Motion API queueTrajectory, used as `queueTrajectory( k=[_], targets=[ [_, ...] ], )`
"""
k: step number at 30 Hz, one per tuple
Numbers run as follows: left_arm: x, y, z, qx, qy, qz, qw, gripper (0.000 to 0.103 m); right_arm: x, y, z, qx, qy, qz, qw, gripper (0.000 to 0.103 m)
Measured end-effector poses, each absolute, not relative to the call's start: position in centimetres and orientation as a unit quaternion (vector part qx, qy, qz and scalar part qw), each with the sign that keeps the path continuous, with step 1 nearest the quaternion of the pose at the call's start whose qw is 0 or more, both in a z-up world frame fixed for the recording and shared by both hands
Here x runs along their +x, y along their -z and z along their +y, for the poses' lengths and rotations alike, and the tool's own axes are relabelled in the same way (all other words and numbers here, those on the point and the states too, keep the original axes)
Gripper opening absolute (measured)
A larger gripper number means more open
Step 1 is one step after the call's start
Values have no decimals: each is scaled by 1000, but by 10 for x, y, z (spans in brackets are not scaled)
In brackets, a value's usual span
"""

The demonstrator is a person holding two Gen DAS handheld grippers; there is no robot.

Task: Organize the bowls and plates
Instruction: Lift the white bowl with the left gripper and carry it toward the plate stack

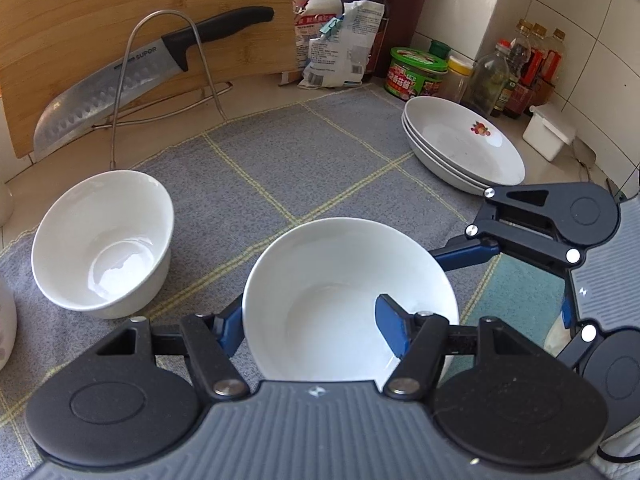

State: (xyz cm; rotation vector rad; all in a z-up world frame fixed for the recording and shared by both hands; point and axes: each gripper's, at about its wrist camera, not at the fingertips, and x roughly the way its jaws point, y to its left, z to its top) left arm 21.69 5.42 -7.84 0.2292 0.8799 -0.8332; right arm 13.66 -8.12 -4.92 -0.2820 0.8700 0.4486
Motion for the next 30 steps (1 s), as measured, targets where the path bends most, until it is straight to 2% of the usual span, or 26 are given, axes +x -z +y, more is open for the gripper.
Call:
queueTrajectory(
  k=[16,18,19,20,21,22,24,30],
  targets=[
    [218,87,35,99,389,424,812,67,141,60,-99,-115,-209,440,866,84],
    [219,87,35,99,393,423,810,73,142,60,-99,-114,-210,440,866,84],
    [219,88,34,97,396,424,809,82,143,60,-100,-114,-211,440,866,85],
    [218,88,34,97,396,423,809,87,143,60,-99,-115,-211,439,866,87],
    [217,88,33,97,396,419,811,91,143,60,-99,-120,-210,437,866,93],
    [217,88,33,99,392,416,814,92,143,59,-99,-124,-208,432,869,99],
    [217,87,33,101,386,413,818,92,142,57,-101,-120,-213,426,871,102],
    [215,77,47,87,374,388,838,96,143,52,-106,-115,-215,423,873,103]
  ],
)
